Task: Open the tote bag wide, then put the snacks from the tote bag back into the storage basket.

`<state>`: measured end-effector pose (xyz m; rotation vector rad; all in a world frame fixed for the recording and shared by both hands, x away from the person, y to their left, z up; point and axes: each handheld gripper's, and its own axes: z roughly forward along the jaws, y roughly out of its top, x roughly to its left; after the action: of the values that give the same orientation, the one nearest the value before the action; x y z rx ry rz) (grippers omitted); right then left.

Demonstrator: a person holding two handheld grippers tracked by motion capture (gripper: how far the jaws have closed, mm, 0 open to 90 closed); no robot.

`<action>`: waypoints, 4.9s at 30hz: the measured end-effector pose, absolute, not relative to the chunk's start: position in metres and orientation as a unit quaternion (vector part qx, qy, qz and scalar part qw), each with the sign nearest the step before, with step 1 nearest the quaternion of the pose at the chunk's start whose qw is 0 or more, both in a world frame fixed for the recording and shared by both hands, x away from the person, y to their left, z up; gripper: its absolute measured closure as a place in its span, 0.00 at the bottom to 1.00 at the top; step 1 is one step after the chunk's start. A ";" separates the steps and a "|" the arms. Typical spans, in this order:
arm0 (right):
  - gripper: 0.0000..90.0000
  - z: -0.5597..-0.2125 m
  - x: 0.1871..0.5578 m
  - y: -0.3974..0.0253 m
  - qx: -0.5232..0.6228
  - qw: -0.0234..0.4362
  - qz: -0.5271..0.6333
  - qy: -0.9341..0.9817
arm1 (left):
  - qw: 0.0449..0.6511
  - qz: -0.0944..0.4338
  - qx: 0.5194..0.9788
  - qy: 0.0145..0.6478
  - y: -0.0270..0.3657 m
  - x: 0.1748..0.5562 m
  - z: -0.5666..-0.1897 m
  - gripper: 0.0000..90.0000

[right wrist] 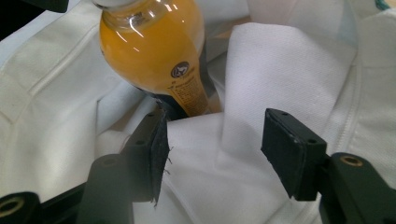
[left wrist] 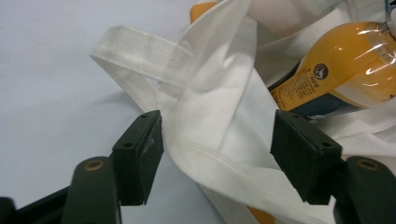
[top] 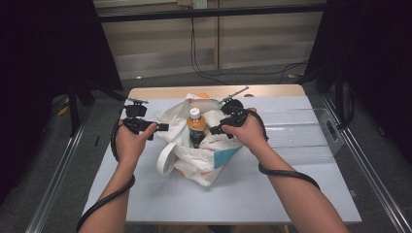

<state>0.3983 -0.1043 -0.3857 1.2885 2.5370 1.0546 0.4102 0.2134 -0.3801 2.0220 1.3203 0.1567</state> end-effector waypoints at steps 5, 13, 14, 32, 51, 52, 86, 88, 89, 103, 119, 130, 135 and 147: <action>0.41 -0.384 0.398 -0.100 0.419 0.054 0.349 0.836 | 0.351 0.065 0.779 0.516 0.221 0.407 -0.382 0.32; 0.39 -0.381 0.398 -0.092 0.413 0.046 0.353 0.838 | 0.354 0.070 0.774 0.520 0.232 0.401 -0.384 0.27; 0.38 -0.381 0.398 -0.091 0.409 0.046 0.355 0.839 | 0.354 0.068 0.773 0.522 0.233 0.401 -0.385 0.27; 0.35 -0.383 0.398 -0.078 0.400 0.043 0.348 0.847 | 0.349 0.073 0.771 0.527 0.254 0.389 -0.395 0.21; 0.34 -0.381 0.400 -0.067 0.388 0.046 0.344 0.853 | 0.348 0.086 0.764 0.536 0.269 0.373 -0.413 0.13; 0.34 -0.380 0.400 -0.066 0.387 0.046 0.344 0.854 | 0.345 0.085 0.767 0.535 0.270 0.373 -0.414 0.13; 0.20 -0.377 0.412 -0.046 0.395 0.062 0.338 0.852 | 0.341 0.079 0.778 0.522 0.268 0.366 -0.423 0.06; 0.19 -0.377 0.413 -0.044 0.395 0.063 0.341 0.851 | 0.342 0.072 0.778 0.522 0.268 0.366 -0.423 0.06; 0.19 -0.377 0.413 -0.043 0.394 0.067 0.340 0.851 | 0.343 0.073 0.777 0.523 0.268 0.365 -0.423 0.06; 0.17 -0.381 0.415 -0.037 0.391 0.069 0.334 0.855 | 0.341 0.074 0.783 0.515 0.265 0.362 -0.421 0.04; 0.22 -0.387 0.420 -0.032 0.395 0.059 0.318 0.860 | 0.347 0.066 0.781 0.515 0.264 0.363 -0.421 0.04; 0.25 -0.391 0.425 -0.028 0.399 0.062 0.312 0.860 | 0.349 0.067 0.780 0.515 0.265 0.362 -0.420 0.04; 0.28 -0.393 0.426 -0.025 0.398 0.064 0.312 0.860 | 0.351 0.068 0.781 0.512 0.263 0.362 -0.419 0.04; 0.33 -0.392 0.424 -0.025 0.409 0.069 0.307 0.857 | 0.349 0.067 0.782 0.512 0.264 0.362 -0.419 0.04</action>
<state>0.4245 -0.0247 -0.3917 1.2300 2.5789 0.9229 0.3617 0.2636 -0.4190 2.0273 1.3269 0.1743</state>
